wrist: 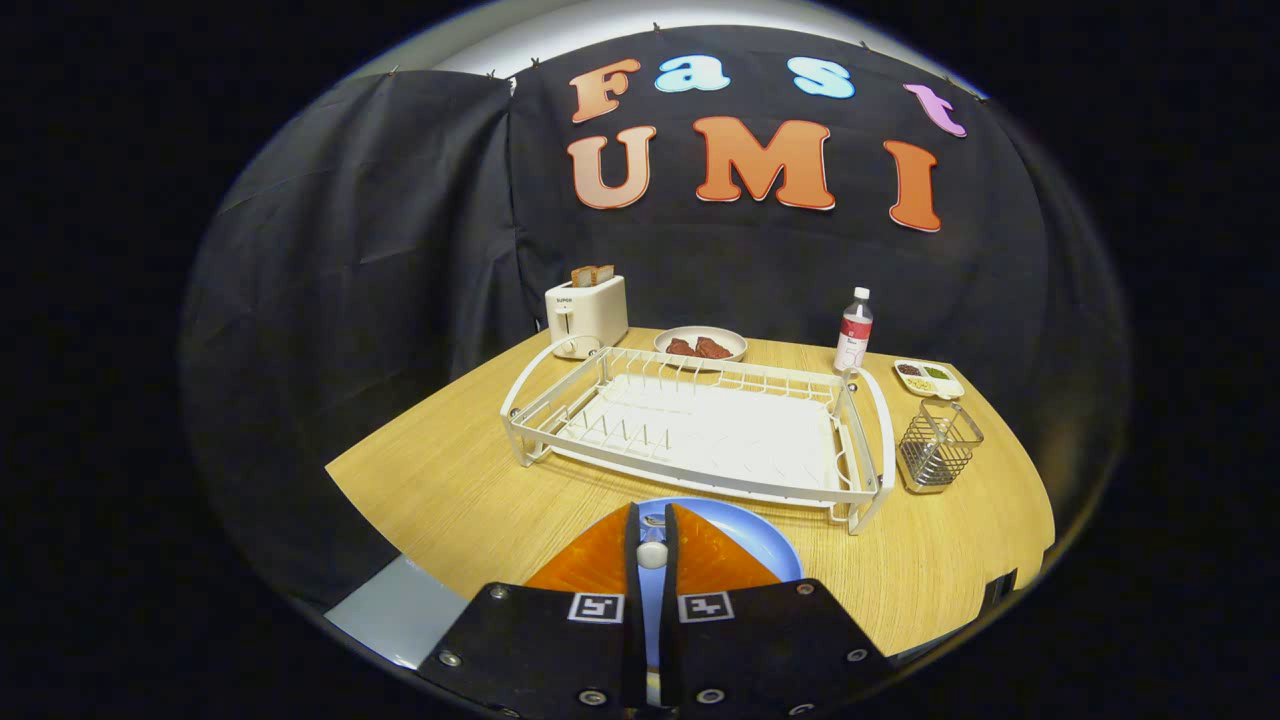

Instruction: Take the plate from the dish rack, then take the spoon from the basket and place it into the plate.

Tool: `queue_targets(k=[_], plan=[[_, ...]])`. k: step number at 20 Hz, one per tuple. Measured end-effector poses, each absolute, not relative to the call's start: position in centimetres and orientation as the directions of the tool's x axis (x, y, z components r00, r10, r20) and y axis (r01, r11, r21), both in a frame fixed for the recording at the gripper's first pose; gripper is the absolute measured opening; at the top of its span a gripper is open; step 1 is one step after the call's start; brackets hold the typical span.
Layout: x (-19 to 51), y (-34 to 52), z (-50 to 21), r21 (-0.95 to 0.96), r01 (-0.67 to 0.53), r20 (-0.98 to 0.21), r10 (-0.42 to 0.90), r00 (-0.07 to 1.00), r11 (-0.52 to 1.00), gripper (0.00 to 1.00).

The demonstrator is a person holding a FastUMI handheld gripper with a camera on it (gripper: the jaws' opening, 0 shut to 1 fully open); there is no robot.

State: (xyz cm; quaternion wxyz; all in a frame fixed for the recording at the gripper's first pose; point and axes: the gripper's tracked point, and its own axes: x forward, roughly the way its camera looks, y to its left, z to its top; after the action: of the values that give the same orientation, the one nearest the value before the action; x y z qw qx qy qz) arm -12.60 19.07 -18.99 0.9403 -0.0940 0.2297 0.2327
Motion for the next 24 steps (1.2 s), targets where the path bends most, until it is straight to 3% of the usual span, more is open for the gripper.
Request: queue_targets(k=[7,18,22,24], plan=[[-11.5,19.3,-20.1,-0.087,-0.511,-0.473,0.416,0.777,0.855,0.06],[-11.8,17.2,-25.0,-0.126,-0.522,-0.600,0.354,0.717,0.844,0.09],[-10.8,16.9,-23.6,-0.120,-0.498,-0.589,0.343,0.732,0.859,0.18],[-9.8,16.8,-22.2,-0.114,-0.487,-0.573,0.344,0.744,0.866,0.30]])
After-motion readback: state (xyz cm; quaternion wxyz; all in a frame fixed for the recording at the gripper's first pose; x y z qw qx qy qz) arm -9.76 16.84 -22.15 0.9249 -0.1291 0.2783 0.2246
